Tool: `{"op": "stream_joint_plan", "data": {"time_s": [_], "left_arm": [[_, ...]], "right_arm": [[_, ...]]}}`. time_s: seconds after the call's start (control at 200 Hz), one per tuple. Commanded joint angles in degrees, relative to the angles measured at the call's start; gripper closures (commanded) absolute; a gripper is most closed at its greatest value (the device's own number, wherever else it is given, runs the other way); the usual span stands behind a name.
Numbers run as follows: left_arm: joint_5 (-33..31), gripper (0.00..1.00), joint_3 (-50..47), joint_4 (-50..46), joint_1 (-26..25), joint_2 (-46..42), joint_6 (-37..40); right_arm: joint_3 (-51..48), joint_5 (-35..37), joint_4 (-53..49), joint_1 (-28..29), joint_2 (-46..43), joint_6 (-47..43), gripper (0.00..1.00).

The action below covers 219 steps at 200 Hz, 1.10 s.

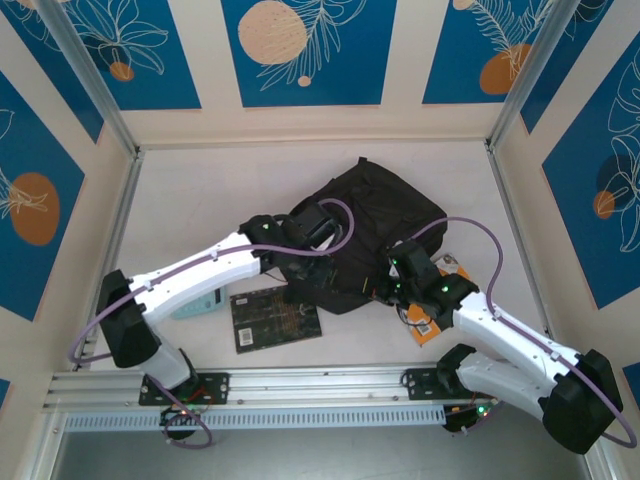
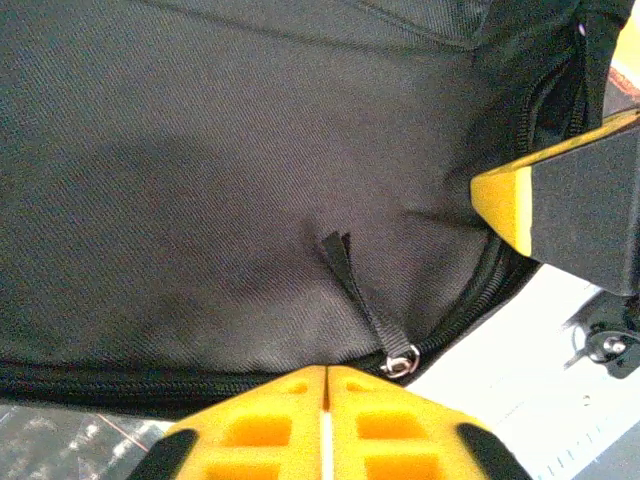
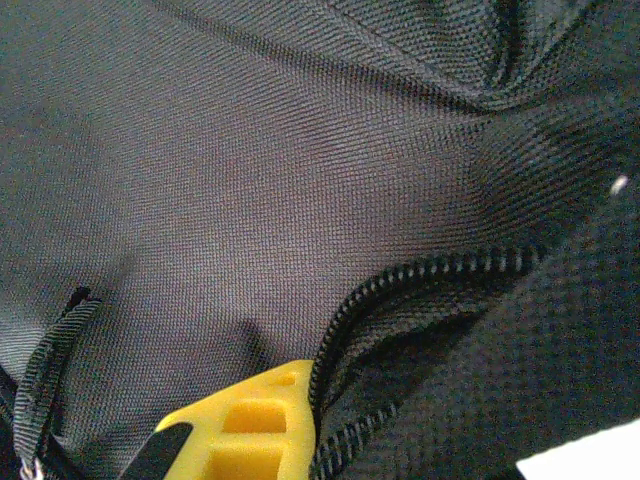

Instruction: Pack books, pencil case, and school supplies into a backpack

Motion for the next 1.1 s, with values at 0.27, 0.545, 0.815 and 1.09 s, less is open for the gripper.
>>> {"op": "stream_joint_plan", "data": {"time_s": [0.27,0.545,0.815,1.09], "left_arm": [[1.7,0.47,8.2,-11.4,0.3,11.1,-5.9],[3.8,0.48,6.7,-10.8,-0.1,14.2,-5.8],[5.1,0.48,8.5,-10.1,-0.1,14.0,-6.0],[5.0,0.58,9.7,-9.2,-1.5,14.1,-4.7]], "right_arm": [[-2.1,8.0,3.6,4.7,-1.8,-6.1,1.00],[-3.0,11.7,4.3,7.7,0.5,-6.3,1.00],[-3.2,14.3,4.8,10.1,2.3,-4.6,1.00],[-2.9,15.8,4.3,10.1,1.3,-4.1,1.00]]}}
